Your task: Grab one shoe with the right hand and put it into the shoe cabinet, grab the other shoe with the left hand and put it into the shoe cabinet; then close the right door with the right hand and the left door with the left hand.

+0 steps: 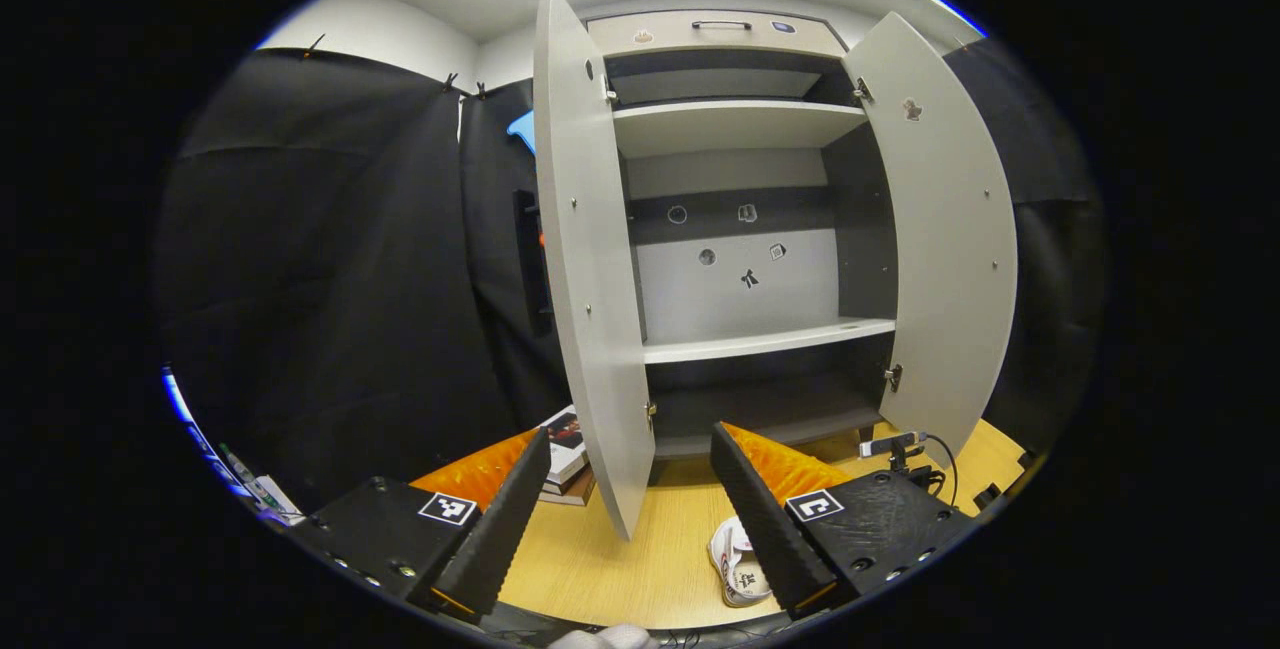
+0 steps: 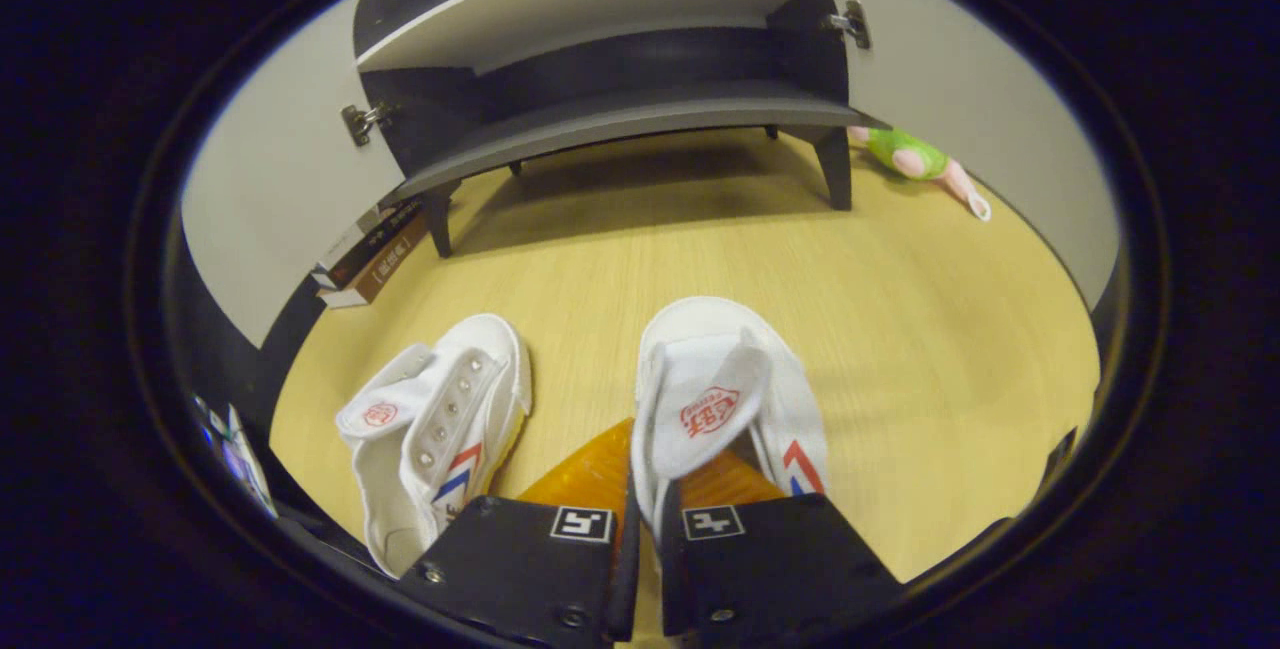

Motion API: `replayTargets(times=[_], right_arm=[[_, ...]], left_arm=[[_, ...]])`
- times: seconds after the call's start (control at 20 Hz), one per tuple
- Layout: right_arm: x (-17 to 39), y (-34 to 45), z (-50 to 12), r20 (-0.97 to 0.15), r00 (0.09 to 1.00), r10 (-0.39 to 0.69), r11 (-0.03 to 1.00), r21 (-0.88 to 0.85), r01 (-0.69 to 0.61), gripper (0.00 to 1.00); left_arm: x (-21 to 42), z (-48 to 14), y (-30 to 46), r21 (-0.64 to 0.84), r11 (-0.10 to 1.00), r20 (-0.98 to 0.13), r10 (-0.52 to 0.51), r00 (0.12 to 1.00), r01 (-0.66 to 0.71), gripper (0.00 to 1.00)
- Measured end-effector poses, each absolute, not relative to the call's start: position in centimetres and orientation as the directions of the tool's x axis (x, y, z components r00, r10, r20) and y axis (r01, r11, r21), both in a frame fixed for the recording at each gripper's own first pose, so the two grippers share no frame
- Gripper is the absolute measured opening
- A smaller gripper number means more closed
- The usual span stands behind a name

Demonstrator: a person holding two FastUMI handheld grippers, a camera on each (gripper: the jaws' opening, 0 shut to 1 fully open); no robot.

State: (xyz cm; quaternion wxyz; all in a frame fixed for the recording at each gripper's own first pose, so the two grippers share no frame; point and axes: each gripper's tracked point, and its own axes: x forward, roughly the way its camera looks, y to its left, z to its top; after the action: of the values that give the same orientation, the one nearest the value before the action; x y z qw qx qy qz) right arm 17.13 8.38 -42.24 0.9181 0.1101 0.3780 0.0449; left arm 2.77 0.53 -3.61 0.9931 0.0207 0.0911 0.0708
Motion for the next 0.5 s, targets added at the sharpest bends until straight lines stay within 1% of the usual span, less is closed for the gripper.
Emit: replayTargets(times=[0.1,0.2,0.4,0.5], right_arm=[[17.3,7.9,-42.2,-0.688,0.705,0.173,0.973,0.232,-0.011,0.07],[17.2,7.7,-41.9,-0.695,0.696,0.18,0.974,0.223,-0.029,0.05],[17.1,7.6,-39.6,-0.678,0.712,0.183,0.977,0.206,-0.054,0.06],[16.8,7.4,-37.2,-0.652,0.737,0.177,0.982,0.169,-0.087,0.06]], left_arm=[[3.3,-3.8,0.7,0.048,0.989,-0.184,0.149,0.972,-0.142,0.96],[3.7,-3.8,0.6,0.05,0.988,-0.179,0.15,0.972,-0.143,0.96],[4.0,-4.0,0.5,0.05,0.989,-0.179,0.148,0.973,-0.141,0.96],[4.0,-3.9,0.5,0.044,0.99,-0.18,0.142,0.973,-0.136,0.96]])
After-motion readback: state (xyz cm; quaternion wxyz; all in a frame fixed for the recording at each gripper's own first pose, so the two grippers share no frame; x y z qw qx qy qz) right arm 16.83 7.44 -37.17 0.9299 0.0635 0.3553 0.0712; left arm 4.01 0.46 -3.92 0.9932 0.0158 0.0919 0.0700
